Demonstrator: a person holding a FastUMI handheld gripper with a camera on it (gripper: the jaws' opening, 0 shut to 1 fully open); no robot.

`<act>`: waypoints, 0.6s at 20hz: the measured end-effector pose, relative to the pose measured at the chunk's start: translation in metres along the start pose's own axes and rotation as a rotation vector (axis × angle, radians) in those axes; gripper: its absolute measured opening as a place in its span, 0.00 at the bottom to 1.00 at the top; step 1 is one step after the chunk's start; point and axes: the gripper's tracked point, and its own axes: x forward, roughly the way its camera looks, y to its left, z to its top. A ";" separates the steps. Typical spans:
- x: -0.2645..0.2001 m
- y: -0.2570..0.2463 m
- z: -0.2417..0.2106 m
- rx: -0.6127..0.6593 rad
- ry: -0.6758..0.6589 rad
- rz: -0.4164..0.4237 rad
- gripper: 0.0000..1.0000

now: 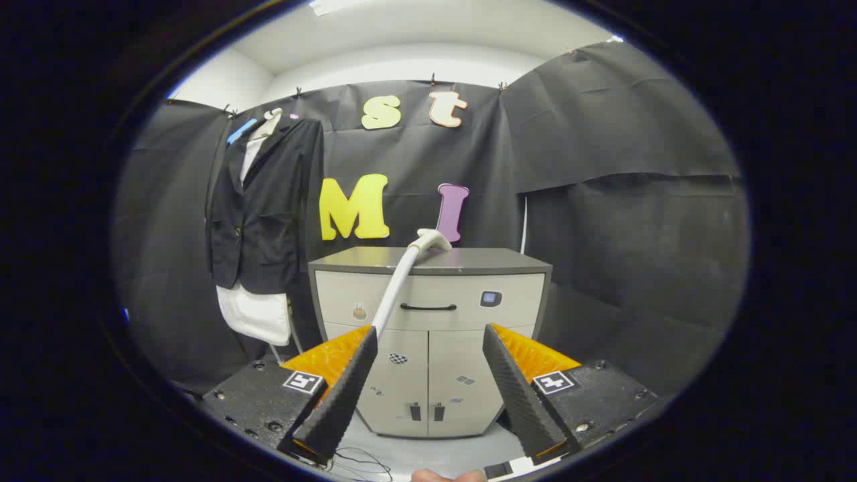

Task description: Iron the clothes twice with a garment steamer, once on the left side and once on the right side.

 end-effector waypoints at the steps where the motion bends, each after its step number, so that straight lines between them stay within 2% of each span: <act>1: 0.000 -0.001 0.003 -0.003 -0.008 0.003 0.99; 12: 0.005 0.004 -0.001 0.004 -0.009 0.031 0.99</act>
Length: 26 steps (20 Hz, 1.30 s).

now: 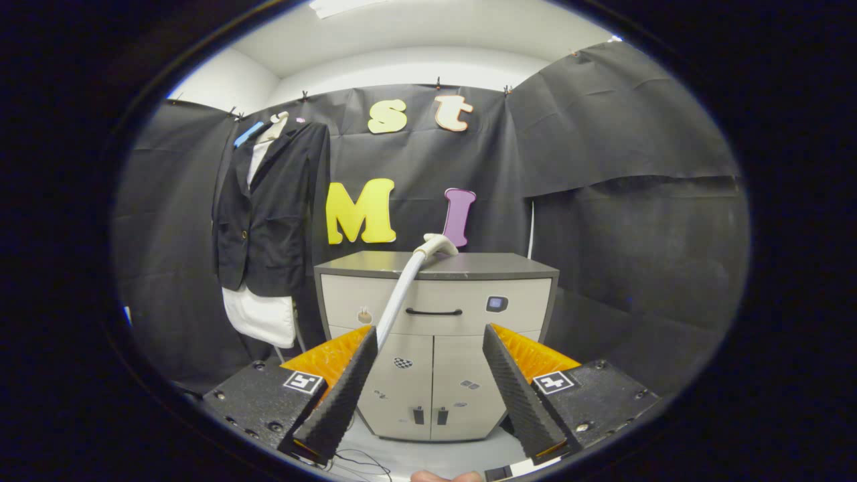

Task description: Iron the clothes twice with a garment steamer, once on the left side and once on the right side.

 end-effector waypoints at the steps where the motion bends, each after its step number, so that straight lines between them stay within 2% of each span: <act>1: 0.000 0.001 0.000 0.003 0.000 0.001 0.99; 5: -0.002 0.004 0.007 0.005 -0.018 -0.019 0.99; 9: -0.005 0.018 0.010 0.000 -0.012 0.012 0.99; 12: 0.001 0.027 0.010 -0.007 0.000 -0.013 0.99; 16: 0.015 0.046 0.035 0.039 -0.004 -0.012 0.99; 22: 0.034 0.056 0.071 0.148 0.040 -0.098 0.99; 26: 0.038 0.052 0.097 0.159 0.051 -0.145 0.99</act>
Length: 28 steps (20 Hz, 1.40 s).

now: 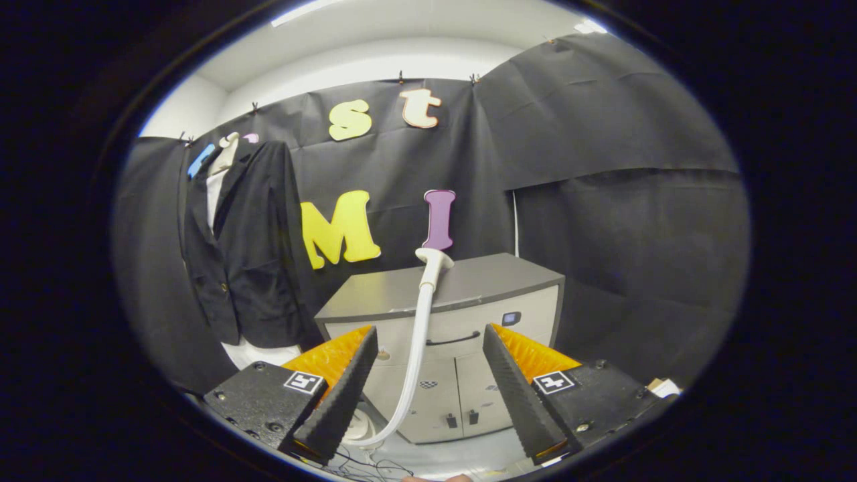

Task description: Iron the clothes twice with a garment steamer, once on the left side and once on the right side.

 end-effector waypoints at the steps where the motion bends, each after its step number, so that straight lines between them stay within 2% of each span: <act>1: 0.003 -0.003 0.006 -0.002 0.002 -0.005 0.99; 5: 0.035 -0.007 0.024 0.002 0.047 -0.014 0.99; 12: 0.129 0.011 0.070 -0.072 0.081 0.035 0.99; 16: 0.193 0.020 0.071 -0.075 0.157 0.089 0.99; 20: 0.251 0.020 0.074 -0.099 0.211 0.106 0.98; 23: 0.294 0.020 0.057 -0.076 0.308 0.094 0.98; 28: 0.338 0.016 0.034 -0.075 0.416 0.070 0.97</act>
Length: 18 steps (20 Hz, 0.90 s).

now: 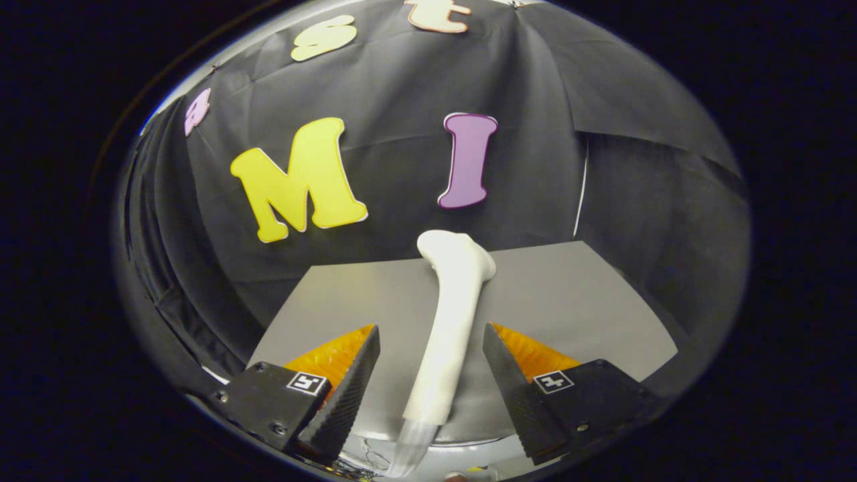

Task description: Iron the clothes twice with a garment steamer, once on the left side and once on the right side.

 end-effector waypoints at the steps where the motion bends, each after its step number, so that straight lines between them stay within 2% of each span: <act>1: 0.007 -0.002 0.000 0.000 0.017 -0.001 0.97; 5: 0.028 -0.011 -0.010 0.044 0.105 -0.010 0.96; 8: 0.037 -0.007 -0.020 0.069 0.153 0.004 0.88; 11: 0.045 -0.008 -0.020 0.070 0.160 -0.009 0.86; 14: 0.043 -0.005 -0.021 0.037 0.170 0.036 0.79; 16: 0.045 -0.008 -0.020 0.029 0.168 0.035 0.74; 17: 0.047 -0.007 -0.019 0.037 0.162 0.039 0.65; 18: 0.048 -0.004 -0.019 0.055 0.153 0.052 0.62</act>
